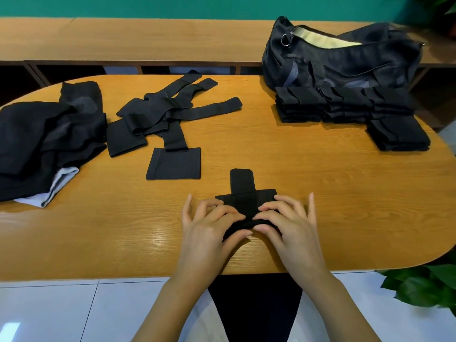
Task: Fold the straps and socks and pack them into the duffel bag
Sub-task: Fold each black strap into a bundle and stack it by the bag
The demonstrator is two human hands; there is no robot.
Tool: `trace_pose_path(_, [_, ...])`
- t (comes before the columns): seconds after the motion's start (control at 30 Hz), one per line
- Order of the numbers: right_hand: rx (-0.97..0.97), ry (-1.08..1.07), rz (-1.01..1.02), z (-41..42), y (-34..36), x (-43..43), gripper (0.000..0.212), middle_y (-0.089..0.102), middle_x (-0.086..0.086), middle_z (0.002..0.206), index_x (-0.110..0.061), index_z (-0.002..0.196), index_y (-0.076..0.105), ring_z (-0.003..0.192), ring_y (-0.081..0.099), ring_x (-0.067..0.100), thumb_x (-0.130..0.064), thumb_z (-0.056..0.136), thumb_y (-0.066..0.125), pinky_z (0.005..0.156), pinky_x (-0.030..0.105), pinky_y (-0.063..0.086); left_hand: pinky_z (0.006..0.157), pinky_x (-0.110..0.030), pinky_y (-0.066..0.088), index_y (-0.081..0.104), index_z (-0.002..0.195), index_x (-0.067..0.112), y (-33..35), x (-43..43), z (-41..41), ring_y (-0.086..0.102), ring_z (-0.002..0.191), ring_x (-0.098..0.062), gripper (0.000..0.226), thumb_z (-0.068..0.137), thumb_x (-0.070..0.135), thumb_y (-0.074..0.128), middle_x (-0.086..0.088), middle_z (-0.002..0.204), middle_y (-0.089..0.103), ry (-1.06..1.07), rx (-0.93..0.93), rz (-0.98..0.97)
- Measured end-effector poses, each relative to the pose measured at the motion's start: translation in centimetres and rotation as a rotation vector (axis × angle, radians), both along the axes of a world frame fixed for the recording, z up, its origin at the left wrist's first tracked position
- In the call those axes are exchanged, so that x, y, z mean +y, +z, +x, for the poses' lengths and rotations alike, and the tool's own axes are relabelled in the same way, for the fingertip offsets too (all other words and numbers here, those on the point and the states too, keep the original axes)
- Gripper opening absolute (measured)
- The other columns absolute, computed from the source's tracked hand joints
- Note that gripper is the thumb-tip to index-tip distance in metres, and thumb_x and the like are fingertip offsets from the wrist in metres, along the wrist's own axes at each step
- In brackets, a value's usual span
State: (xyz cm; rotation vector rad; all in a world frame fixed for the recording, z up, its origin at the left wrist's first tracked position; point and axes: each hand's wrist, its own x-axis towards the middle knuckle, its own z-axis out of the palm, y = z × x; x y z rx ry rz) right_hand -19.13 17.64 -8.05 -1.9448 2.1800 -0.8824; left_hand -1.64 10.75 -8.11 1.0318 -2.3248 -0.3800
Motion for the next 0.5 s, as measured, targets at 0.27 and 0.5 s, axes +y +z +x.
trace_pose_path(0.27, [-0.111,-0.001,0.028,-0.04,0.2,-0.18,0.034,0.058,-0.025,0.112,-0.04,0.1,0.068,0.127,0.04,0.007,-0.057,0.089,0.042,0.117,0.06,0.004,0.109,-0.061,0.024,0.074,0.096,0.03,-0.01,-0.3,-0.31,0.053,0.109,-0.014,0.034,0.088,0.053,0.049,0.017,0.1,0.061,0.012,-0.002,0.046])
trace_pose_path(0.5, [-0.084,0.011,0.027,-0.49,0.09,-0.27,0.037,0.059,-0.026,0.121,-0.039,0.106,0.069,0.133,0.037,0.004,-0.057,0.086,0.044,0.117,0.061,0.002,0.11,-0.058,0.024,0.073,0.094,0.03,0.13,-0.34,-0.46,0.048,0.109,-0.009,0.035,0.089,0.054,0.048,0.017,0.099,0.06,0.011,0.026,0.066])
